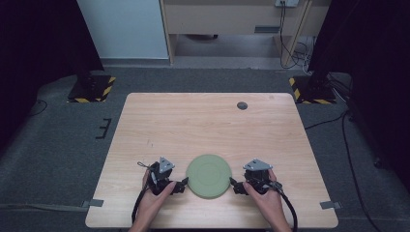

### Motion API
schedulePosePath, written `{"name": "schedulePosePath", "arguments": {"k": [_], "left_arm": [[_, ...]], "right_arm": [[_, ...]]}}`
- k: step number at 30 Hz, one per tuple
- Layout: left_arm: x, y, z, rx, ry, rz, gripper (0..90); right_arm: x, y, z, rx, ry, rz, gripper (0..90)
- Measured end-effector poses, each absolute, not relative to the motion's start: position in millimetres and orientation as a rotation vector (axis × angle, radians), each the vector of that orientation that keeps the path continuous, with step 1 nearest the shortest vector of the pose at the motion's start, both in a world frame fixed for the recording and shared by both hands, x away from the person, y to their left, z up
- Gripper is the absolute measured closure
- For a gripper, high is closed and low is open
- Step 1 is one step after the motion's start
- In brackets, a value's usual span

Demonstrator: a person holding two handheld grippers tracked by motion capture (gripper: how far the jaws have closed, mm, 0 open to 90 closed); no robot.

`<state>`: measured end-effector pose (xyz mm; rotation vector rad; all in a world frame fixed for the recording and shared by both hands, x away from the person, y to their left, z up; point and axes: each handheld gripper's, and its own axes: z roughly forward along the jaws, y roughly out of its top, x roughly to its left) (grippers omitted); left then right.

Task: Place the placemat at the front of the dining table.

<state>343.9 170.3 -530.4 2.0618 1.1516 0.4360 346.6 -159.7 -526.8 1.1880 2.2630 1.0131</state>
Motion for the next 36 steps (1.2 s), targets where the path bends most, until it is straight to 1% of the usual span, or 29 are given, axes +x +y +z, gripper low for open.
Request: {"name": "schedulePosePath", "arguments": {"k": [10,23,26,27,31,36], "left_arm": [[346.7,171.4,-531.5,2.058,1.151,0.43,0.7],[350.2,168.7,-532.1,2.036,1.175,0.471,0.2],[349.5,168.9,-532.1,2.035,1.173,0.469,1.4],[348.8,168.9,-531.9,2.037,1.172,0.47,2.1],[347.5,168.1,-531.8,2.036,1.173,0.478,2.7],[349.5,167.6,-532.2,2.033,1.184,0.485,0.6]], "right_arm": [[346.6,-155.0,-528.5,1.191,2.266,1.002,4.8],[351.1,-154.8,-530.0,1.215,2.234,0.993,2.1],[351.1,-155.1,-529.8,1.211,2.235,0.995,3.6],[349.2,-154.6,-529.1,1.206,2.236,0.998,5.6],[346.1,-152.9,-528.4,1.191,2.238,0.99,6.5],[347.7,-152.4,-528.6,1.196,2.234,0.984,3.7]]}}
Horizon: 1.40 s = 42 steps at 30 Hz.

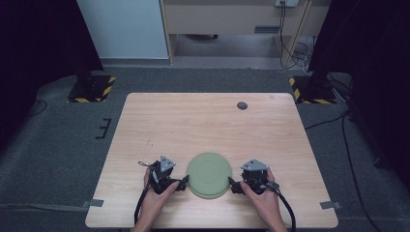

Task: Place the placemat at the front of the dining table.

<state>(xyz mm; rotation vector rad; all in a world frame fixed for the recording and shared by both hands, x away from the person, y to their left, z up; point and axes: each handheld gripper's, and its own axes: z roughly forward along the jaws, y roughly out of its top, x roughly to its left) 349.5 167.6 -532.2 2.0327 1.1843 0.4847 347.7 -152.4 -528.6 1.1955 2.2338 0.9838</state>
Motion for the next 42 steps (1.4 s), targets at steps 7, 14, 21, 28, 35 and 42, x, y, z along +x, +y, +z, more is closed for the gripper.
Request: {"name": "schedulePosePath", "arguments": {"k": [7,14,21,28,35,42], "left_arm": [[352.1,166.0,-532.5,2.018,1.202,0.515,0.7],[349.7,166.3,-532.8,2.024,1.198,0.506,3.1],[352.5,165.0,-533.3,2.021,1.208,0.519,0.9],[352.5,163.5,-533.1,2.012,1.209,0.528,3.2],[350.0,160.8,-532.3,2.031,1.19,0.53,2.0],[353.5,159.7,-533.3,2.017,1.203,0.538,1.4]], "right_arm": [[351.0,-151.2,-530.2,1.212,2.2,0.979,2.6],[345.5,-149.5,-529.5,1.198,2.224,0.968,5.2],[348.0,-148.8,-529.8,1.203,2.207,0.962,3.1],[351.0,-149.4,-530.6,1.219,2.191,0.963,4.3],[345.8,-146.1,-529.7,1.19,2.216,0.959,4.1],[348.7,-146.0,-530.4,1.208,2.194,0.955,3.4]]}}
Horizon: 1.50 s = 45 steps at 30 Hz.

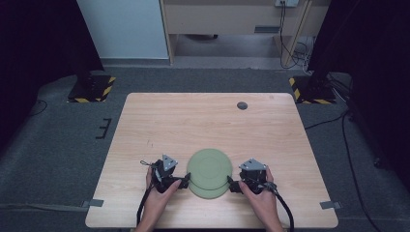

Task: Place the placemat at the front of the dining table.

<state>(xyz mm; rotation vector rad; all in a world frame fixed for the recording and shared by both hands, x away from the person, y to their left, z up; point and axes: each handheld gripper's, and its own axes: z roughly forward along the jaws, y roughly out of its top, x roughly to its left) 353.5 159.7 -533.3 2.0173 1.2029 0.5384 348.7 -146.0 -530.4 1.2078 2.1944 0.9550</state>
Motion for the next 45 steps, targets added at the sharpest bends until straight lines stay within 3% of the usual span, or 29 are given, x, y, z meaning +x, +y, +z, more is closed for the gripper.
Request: {"name": "schedulePosePath", "arguments": {"k": [45], "left_arm": [[351.3,154.9,-532.6,2.014,1.188,0.531,2.6]], "right_arm": [[346.2,-142.8,-528.9,1.189,2.206,0.979,4.8]]}}
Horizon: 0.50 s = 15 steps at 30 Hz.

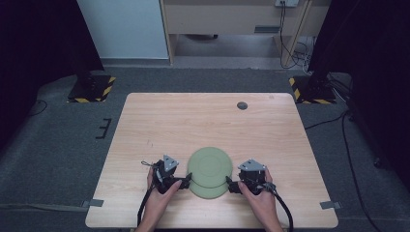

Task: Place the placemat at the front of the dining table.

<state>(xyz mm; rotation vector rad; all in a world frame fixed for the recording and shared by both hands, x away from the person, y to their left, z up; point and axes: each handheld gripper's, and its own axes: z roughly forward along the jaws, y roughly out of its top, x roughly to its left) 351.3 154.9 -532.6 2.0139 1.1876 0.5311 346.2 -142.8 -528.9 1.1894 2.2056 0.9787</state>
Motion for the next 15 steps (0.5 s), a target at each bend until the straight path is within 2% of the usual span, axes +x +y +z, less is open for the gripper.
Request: {"name": "schedulePosePath", "arguments": {"k": [15], "left_arm": [[353.6,154.0,-533.4,1.999,1.201,0.538,2.3]], "right_arm": [[352.2,-142.3,-531.0,1.217,2.167,0.975,2.9]]}}
